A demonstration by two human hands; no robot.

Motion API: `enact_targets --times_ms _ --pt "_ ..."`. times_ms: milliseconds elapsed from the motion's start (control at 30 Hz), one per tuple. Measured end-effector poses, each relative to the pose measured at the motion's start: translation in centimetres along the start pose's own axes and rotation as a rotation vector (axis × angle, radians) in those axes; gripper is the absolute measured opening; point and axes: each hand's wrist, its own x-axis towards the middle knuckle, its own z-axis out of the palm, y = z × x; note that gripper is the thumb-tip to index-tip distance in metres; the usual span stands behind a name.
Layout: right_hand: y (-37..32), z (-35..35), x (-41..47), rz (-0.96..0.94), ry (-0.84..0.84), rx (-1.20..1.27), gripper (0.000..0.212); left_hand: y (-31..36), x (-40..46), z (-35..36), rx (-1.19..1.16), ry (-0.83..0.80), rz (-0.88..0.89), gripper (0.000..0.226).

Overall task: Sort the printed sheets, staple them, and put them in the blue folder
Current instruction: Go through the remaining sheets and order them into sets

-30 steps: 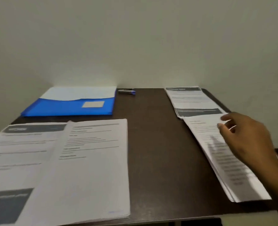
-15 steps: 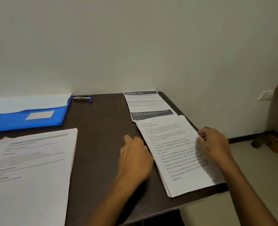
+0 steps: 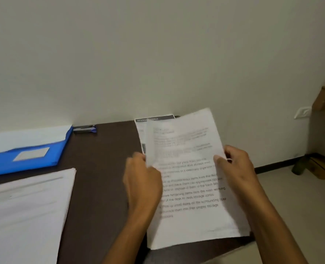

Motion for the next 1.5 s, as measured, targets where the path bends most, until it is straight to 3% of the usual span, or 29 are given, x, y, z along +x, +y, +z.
enact_targets --times_ms 100,167,233,400,533,600,733,833,1033,1167,1500 --pt "-4.0 -1.2 -1.3 -0.136 0.037 0.316 0.018 3.5 0.2 -3.9 -0.309 0.13 0.125 0.007" --pt "-5.3 -1.3 -1.8 -0.201 0.057 0.371 0.017 4.4 0.1 -5.4 -0.484 0.133 0.175 0.01" --pt "-5.3 -0.1 -2.3 -0.216 0.088 0.338 0.016 4.0 -0.3 -5.4 -0.503 0.107 0.194 0.016" --pt "-3.0 3.8 -2.9 -0.162 0.13 0.251 0.007 1.6 -1.0 -4.0 -0.416 -0.029 0.138 0.02" --pt "-3.9 4.0 -2.2 -0.192 0.143 0.078 0.013 1.6 0.4 -6.4 -0.291 -0.002 0.177 0.017" --pt "-4.1 4.3 -1.9 -0.185 0.075 -0.047 0.007 0.5 1.4 -7.8 -0.129 -0.038 0.118 0.017" --pt "-2.8 6.6 -2.4 -0.066 -0.121 -0.337 0.017 -3.4 1.0 -9.2 0.125 -0.203 -0.094 0.01" --pt "-1.6 9.1 -4.0 -0.009 -0.205 -0.436 0.014 -6.7 -0.7 -10.0 0.292 -0.207 -0.087 0.008" --pt "-1.8 11.8 -5.9 -0.032 -0.27 -0.463 0.021 -7.7 -3.0 -12.5 0.448 -0.106 -0.061 0.016" --pt "-3.2 12.8 -6.5 -0.034 -0.288 -0.443 0.046 -7.0 -2.9 -13.8 0.478 -0.077 -0.089 0.016" --pt "-3.5 14.7 -6.2 -0.135 -0.297 -0.454 0.041 -8.7 -1.6 -14.8 0.581 -0.06 -0.086 0.014"
